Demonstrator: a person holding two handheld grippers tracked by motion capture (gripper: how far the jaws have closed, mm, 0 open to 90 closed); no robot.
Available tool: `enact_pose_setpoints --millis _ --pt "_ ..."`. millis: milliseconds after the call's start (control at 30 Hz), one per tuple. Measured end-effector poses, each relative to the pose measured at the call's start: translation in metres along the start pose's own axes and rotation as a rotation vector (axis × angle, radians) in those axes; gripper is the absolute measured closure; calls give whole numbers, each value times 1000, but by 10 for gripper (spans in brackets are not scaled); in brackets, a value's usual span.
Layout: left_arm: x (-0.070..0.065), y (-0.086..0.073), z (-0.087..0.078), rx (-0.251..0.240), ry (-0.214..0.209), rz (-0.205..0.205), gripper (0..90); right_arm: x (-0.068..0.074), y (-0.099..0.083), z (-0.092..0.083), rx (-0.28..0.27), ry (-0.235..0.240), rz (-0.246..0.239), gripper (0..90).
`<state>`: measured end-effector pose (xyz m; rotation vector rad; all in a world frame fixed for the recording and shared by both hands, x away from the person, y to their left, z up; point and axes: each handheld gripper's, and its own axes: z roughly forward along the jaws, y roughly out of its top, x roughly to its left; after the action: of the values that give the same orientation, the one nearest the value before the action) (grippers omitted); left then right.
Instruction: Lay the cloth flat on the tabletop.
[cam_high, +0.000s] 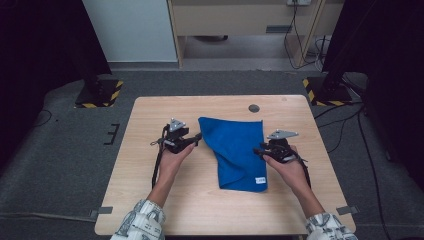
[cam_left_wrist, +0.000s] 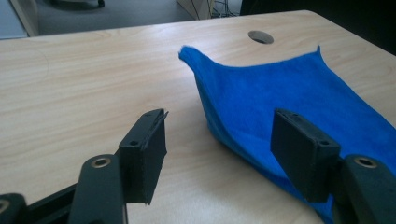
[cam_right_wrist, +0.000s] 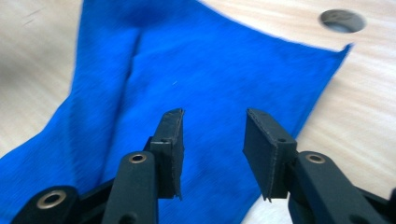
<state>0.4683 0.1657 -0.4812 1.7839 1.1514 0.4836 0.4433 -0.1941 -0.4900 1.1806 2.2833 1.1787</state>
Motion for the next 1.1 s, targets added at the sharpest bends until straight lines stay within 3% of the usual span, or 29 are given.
enact_pose_setpoints --millis 167,500,600,800,900,1033,1100 --pt "1 -11 -2 3 -13 -8 344 8 -6 -1 -1 30 -3 602" --pt "6 -19 -15 51 23 14 270 13 -18 -4 -10 60 3 615" --pt "9 -21 -22 54 32 5 227 13 -17 -8 -29 66 19 600" --pt "13 -33 -36 85 56 32 153 19 -17 -16 -47 73 23 574" --pt "17 -39 -48 75 87 25 115 24 -20 -21 -32 67 13 524" --pt "26 -46 -59 73 86 -3 92 27 -22 -23 -32 66 21 476" --pt "29 -51 -62 82 92 4 92 30 -21 -23 -31 62 15 459"
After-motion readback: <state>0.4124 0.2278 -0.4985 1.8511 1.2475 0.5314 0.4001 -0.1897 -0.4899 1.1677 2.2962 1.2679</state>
